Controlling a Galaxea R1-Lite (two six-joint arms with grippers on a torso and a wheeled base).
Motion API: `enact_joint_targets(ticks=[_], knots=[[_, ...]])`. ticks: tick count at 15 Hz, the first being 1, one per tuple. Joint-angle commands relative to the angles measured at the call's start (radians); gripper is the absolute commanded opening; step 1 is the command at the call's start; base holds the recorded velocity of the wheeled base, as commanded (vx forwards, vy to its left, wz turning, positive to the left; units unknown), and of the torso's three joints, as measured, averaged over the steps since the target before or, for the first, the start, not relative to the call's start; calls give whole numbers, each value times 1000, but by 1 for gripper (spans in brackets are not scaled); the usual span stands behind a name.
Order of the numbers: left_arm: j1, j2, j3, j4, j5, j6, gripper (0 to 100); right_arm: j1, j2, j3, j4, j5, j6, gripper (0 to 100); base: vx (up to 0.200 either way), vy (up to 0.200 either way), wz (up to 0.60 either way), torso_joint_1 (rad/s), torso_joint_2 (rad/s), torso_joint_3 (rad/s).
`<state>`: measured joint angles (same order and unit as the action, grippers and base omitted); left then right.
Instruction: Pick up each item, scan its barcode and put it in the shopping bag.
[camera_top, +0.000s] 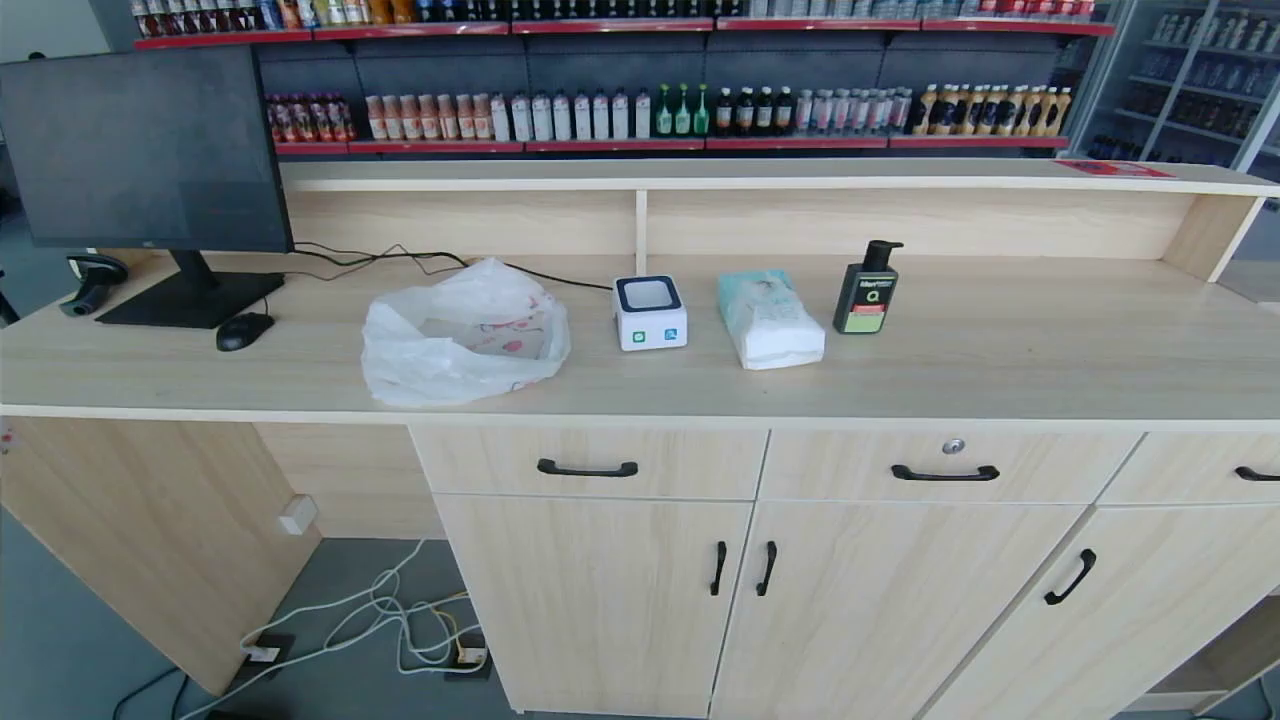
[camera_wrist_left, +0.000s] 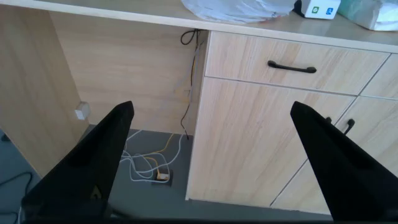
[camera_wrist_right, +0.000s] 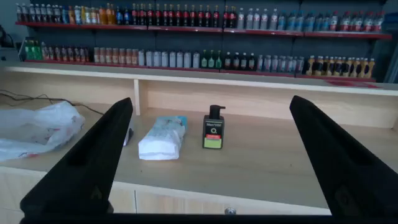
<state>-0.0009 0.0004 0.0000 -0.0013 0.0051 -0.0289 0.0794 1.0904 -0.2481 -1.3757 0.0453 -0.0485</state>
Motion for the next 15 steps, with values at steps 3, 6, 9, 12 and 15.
enact_joint_targets(ticks=[3,6,9,12,15], knots=[[-1,0,0,0,-1,0,100,22,267,56,-195,28,65,100,0,0,0,0,0,0],[1,0,0,0,1,-2,100,19,322,61,-195,33,29,100,0,0,0,0,0,0],[1,0,0,0,1,-2,100,79,358,184,-195,41,33,100,0,0,0,0,0,0],[1,0,0,0,-1,-2,100,86,356,234,-195,41,33,100,0,0,0,0,0,0],[1,0,0,0,1,-2,100,86,345,248,-195,41,30,100,133,0,0,-2,2,0]])
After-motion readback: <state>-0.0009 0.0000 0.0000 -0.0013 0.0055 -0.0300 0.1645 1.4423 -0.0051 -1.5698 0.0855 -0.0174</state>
